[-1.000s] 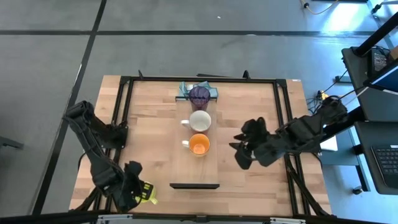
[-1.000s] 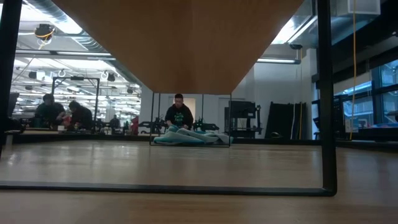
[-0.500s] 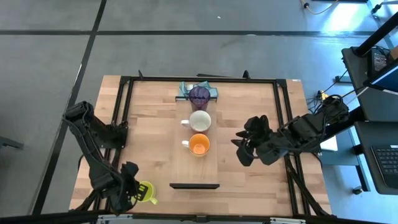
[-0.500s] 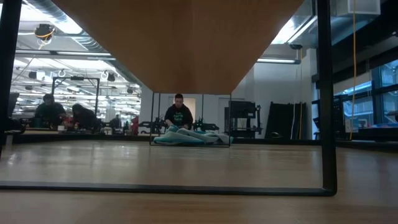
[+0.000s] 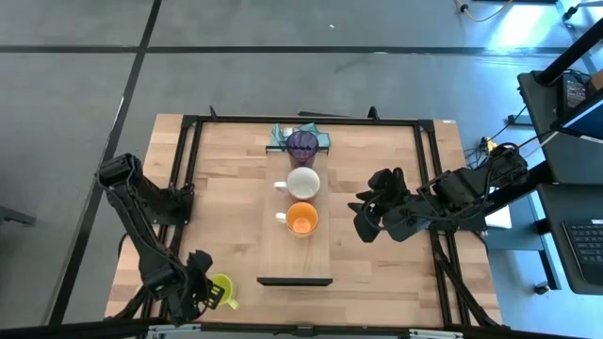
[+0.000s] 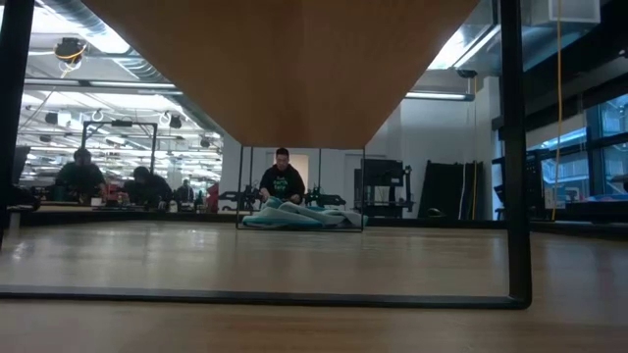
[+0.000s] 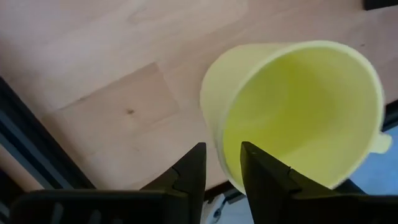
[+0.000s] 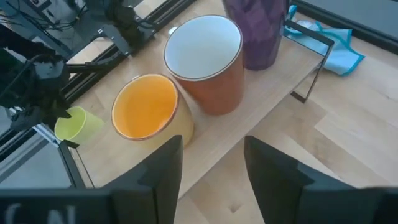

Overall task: Stack small to large cups/mugs on shelf
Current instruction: Put the light green cup on the shelf

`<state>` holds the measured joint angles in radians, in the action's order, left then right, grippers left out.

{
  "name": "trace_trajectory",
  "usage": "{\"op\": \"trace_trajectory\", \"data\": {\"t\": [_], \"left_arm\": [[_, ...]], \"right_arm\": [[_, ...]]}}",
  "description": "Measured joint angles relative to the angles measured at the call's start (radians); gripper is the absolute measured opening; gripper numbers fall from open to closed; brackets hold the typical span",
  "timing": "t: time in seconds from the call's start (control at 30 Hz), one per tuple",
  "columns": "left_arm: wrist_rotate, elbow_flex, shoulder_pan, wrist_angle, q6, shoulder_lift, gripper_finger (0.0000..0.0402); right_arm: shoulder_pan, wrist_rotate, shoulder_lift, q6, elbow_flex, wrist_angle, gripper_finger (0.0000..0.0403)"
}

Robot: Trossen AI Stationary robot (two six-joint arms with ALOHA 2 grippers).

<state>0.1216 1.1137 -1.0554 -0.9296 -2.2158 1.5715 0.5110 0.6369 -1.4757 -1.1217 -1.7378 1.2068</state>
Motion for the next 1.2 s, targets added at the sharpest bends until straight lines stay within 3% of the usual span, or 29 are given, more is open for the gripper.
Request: {"op": "trace_trajectory", "data": {"t": [0.47,0.73,0.9,1.2], "left_arm": [[0.018,-0.002,0.000,-0.012,0.156,0.000,0.0091],[0.023,-0.002,0.021,-0.052,0.344,0.000,0.0030],[0.029,-0.002,0.041,-0.098,0.567,-0.002,0.0010],[0.066,-0.001,0.110,-0.093,1.189,-0.003,0.0006]], "right_arm": [[-0.038,0.000,-0.001,-0.025,0.000,0.000,0.0174],[-0.051,0.000,-0.001,-0.024,0.000,0.000,0.0174],[-0.051,0.000,-0.001,-0.029,0.000,0.000,0.0174],[-0.060,-0.023,-0.001,-0.069,0.000,0.015,0.0174]]}}
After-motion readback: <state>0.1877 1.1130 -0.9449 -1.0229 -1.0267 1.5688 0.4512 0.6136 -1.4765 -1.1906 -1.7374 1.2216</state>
